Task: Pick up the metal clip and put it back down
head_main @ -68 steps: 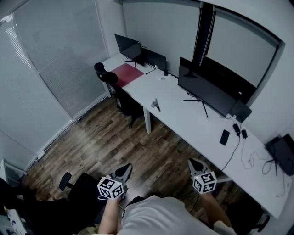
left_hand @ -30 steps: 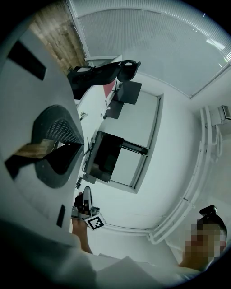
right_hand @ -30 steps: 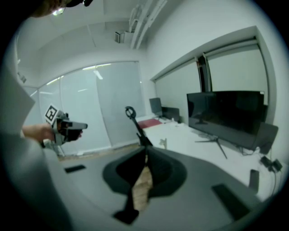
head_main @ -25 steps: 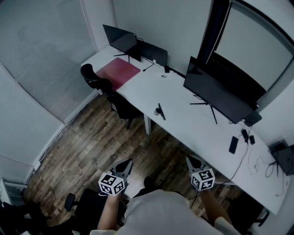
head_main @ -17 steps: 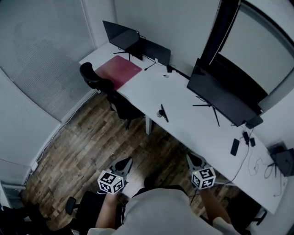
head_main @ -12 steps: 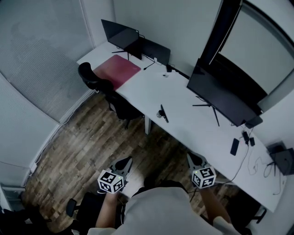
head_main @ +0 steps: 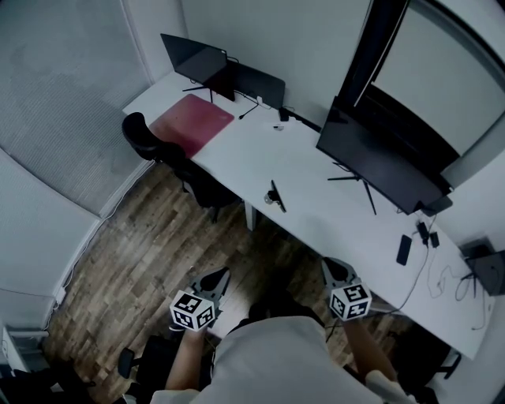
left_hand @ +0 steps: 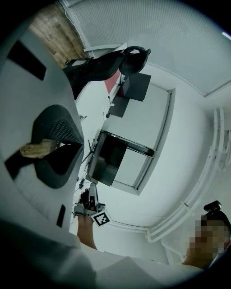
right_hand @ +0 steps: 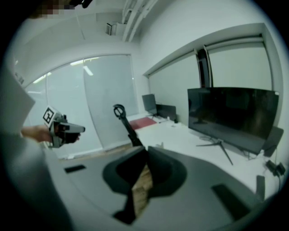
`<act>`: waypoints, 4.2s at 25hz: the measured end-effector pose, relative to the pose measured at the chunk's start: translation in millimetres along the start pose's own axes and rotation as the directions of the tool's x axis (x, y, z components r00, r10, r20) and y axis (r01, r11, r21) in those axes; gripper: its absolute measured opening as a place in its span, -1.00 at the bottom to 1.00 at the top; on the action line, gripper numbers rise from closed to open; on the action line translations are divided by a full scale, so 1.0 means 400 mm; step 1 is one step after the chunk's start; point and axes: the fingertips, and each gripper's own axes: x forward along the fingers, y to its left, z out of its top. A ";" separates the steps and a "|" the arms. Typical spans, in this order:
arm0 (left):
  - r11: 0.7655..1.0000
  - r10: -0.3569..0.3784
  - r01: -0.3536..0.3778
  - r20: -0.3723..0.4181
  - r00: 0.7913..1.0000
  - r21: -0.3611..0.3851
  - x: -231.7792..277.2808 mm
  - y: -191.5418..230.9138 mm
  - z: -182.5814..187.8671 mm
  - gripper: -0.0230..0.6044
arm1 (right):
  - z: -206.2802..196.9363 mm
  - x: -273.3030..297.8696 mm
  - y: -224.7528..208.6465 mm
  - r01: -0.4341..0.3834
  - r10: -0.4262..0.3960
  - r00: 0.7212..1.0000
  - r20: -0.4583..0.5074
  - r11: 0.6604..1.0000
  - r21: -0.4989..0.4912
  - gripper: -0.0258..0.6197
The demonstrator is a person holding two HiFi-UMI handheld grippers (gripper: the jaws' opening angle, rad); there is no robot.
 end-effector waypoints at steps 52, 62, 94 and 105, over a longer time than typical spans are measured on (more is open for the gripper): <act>0.940 -0.192 0.090 -0.296 0.936 -0.328 0.795 0.289 0.046 -0.68 | 0.018 0.442 -0.390 0.058 -0.026 0.978 -0.206 0.987 0.148 -0.81; 0.856 -0.270 0.028 -0.400 0.876 -0.516 0.902 0.380 -0.124 -0.53 | -0.010 0.509 -0.360 0.132 -0.081 0.963 -0.258 0.974 0.185 -0.81; 0.620 -0.329 -0.148 -0.427 0.842 -0.770 1.112 0.456 -0.318 -0.82 | -0.128 0.472 -0.336 0.331 -0.216 0.904 -0.370 0.901 0.281 -0.81; 0.635 -0.324 -0.112 -0.395 0.860 -0.765 1.111 0.440 -0.238 -0.82 | -0.107 0.446 -0.365 0.335 -0.242 0.913 -0.328 0.904 0.266 -0.81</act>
